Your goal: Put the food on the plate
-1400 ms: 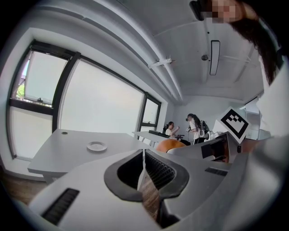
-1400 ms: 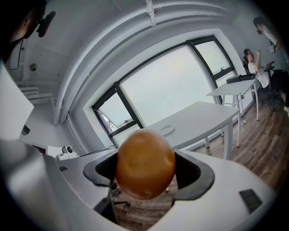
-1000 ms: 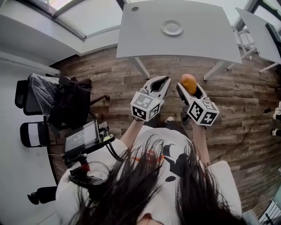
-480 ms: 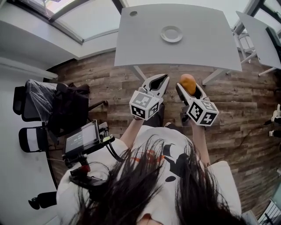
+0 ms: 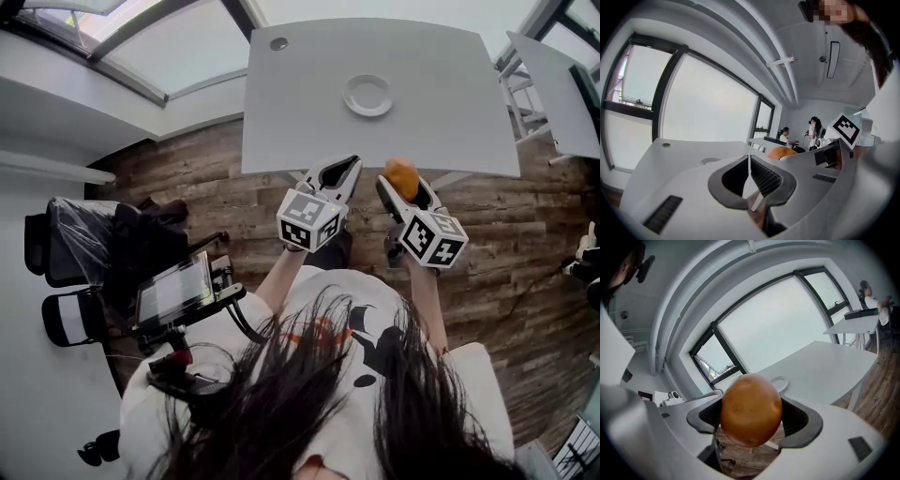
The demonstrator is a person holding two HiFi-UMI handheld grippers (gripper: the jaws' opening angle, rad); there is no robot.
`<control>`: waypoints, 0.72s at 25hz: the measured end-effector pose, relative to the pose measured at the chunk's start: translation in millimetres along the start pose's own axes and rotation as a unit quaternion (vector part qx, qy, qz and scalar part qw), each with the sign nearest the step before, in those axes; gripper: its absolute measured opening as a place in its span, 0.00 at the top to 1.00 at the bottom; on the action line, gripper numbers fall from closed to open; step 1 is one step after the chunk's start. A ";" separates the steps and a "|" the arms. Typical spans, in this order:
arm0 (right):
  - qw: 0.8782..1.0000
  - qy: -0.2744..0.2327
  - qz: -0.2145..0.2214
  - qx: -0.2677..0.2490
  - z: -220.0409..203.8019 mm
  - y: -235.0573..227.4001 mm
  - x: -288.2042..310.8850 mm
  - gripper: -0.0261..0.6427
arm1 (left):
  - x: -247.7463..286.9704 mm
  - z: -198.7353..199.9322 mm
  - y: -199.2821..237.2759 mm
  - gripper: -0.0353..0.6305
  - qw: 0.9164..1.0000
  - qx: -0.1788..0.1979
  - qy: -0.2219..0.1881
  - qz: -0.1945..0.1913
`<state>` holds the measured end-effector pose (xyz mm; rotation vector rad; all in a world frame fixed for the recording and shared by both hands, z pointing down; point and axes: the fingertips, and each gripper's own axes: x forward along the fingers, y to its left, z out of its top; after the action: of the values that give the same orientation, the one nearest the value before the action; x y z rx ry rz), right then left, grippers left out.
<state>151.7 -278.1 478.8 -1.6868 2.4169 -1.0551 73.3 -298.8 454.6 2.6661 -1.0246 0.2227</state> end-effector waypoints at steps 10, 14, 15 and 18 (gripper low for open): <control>0.999 0.013 -0.028 0.009 19.6 -11.4 80.1 0.40 | 44.8 3.8 68.5 0.94 0.999 -0.017 0.021 -0.021; 0.999 0.018 -0.039 0.012 26.1 -14.8 111.2 0.40 | 60.6 4.8 92.4 0.94 0.999 -0.023 0.027 -0.032; 0.999 0.018 -0.042 0.012 28.3 -15.6 118.3 0.40 | 64.6 5.1 97.7 0.94 0.999 -0.024 0.029 -0.035; 0.999 0.018 -0.048 0.012 35.4 -19.5 136.7 0.40 | 75.8 5.8 112.9 0.94 0.998 -0.026 0.034 -0.041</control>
<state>123.6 -414.3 510.2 -1.8093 2.3553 -1.1301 53.3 -428.8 489.7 2.6280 -0.8851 0.2644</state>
